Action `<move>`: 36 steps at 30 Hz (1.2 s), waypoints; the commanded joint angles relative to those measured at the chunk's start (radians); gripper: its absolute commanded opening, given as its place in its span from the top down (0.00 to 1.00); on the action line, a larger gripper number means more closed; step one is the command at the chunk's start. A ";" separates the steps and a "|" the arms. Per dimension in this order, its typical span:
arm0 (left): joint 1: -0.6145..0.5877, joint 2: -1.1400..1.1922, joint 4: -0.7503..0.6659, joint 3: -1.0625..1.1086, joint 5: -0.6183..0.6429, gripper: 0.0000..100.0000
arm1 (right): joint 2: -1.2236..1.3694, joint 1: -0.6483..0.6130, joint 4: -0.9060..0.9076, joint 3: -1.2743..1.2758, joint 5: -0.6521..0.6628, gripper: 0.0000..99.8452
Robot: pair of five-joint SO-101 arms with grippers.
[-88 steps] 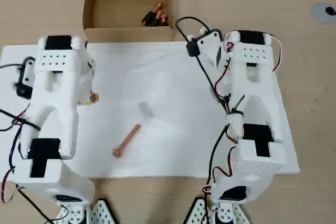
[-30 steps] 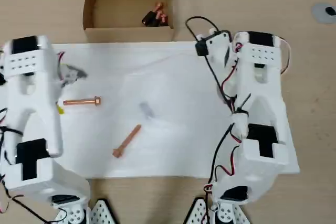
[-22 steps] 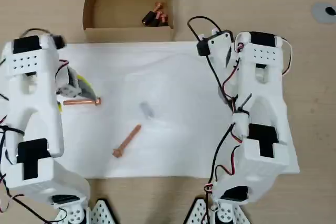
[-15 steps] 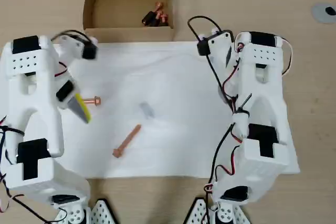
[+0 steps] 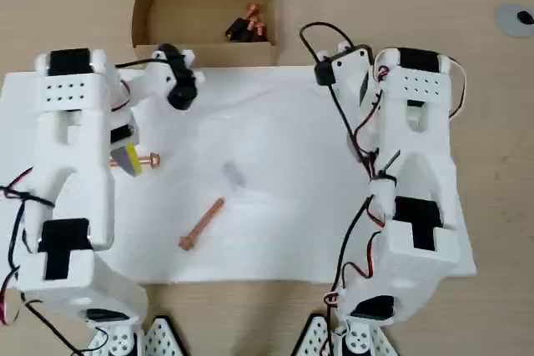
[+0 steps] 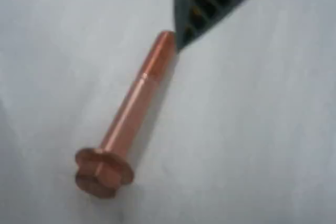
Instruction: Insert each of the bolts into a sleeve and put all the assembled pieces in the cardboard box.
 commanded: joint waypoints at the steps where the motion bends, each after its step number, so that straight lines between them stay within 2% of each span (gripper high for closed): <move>1: 0.021 0.047 -0.048 -0.029 -0.034 0.72 | -0.084 -0.019 0.037 -0.074 -0.008 0.99; 13: 0.021 0.217 -0.147 -0.037 -0.107 0.72 | -0.275 -0.143 0.080 -0.047 -0.009 0.99; 26: 0.014 0.412 -0.147 -0.199 -0.126 0.73 | -0.286 -0.153 0.078 -0.012 -0.066 0.99; 33: 0.017 0.469 -0.143 -0.264 -0.118 0.95 | -0.286 -0.153 0.075 -0.012 -0.080 0.99; 36: 0.018 0.466 -0.141 -0.264 -0.109 0.95 | -0.286 -0.153 0.074 -0.012 -0.080 0.99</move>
